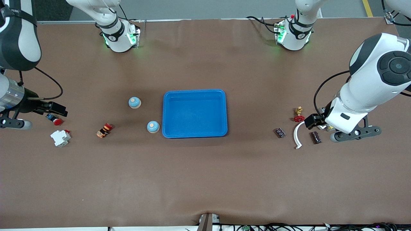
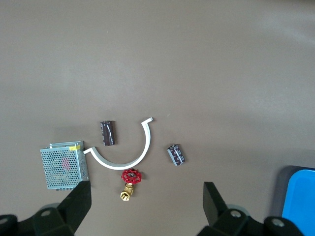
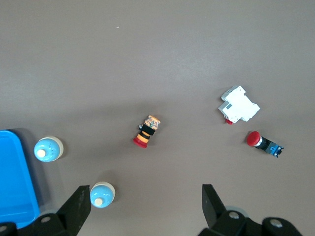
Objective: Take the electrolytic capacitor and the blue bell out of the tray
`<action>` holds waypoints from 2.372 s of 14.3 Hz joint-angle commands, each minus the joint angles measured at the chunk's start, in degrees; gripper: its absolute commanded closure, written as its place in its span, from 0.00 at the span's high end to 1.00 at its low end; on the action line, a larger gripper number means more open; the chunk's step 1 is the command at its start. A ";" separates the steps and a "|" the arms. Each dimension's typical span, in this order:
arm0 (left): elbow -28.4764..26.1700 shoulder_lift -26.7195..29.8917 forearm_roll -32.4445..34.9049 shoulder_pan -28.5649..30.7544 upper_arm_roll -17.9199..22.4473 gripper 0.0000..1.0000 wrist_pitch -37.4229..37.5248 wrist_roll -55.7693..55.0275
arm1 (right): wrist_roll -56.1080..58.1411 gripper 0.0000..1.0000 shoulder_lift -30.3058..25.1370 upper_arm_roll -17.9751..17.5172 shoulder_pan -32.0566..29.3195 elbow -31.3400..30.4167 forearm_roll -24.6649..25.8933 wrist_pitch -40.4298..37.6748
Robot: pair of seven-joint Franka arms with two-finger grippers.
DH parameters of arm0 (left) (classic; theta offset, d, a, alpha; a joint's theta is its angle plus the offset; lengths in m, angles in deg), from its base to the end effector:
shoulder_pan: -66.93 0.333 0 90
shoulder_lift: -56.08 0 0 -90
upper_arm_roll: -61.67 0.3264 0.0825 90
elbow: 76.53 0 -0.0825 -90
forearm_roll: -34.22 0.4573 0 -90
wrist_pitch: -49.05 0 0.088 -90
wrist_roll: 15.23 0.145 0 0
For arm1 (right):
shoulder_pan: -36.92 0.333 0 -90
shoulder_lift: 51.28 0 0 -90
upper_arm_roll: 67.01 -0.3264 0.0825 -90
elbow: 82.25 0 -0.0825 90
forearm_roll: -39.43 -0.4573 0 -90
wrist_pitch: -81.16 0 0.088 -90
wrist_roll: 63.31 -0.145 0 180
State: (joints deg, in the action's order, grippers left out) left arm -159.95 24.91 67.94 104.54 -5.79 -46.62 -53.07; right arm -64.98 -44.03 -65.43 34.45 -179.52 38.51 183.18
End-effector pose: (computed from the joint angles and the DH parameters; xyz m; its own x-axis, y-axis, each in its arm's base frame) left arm 0.7055 -0.1679 0.4781 0.9898 0.1324 0.0528 0.1359 -0.9883 -0.0690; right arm 0.6665 -0.0446 0.4629 0.9937 -0.1029 -0.0439 -0.1034 -0.9946 -0.0108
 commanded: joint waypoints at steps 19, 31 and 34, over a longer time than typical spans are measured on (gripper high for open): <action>0.10 10.14 -7.49 -11.29 14.24 1.00 1.36 0.49 | -4.04 1.00 -5.67 1.75 2.03 11.91 0.05 -11.57; -4.20 25.71 -27.11 -33.55 49.60 1.00 1.80 11.56 | -3.87 1.00 -4.88 2.02 2.47 17.37 -0.04 -16.93; -8.07 30.45 -32.46 -37.69 56.98 1.00 2.59 15.41 | -3.87 1.00 -4.88 2.02 2.47 17.99 -0.04 -18.86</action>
State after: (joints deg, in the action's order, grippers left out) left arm -163.16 50.20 39.20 69.20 46.74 -44.02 -41.01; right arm -68.47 -49.67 -63.43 36.77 -163.52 38.47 166.27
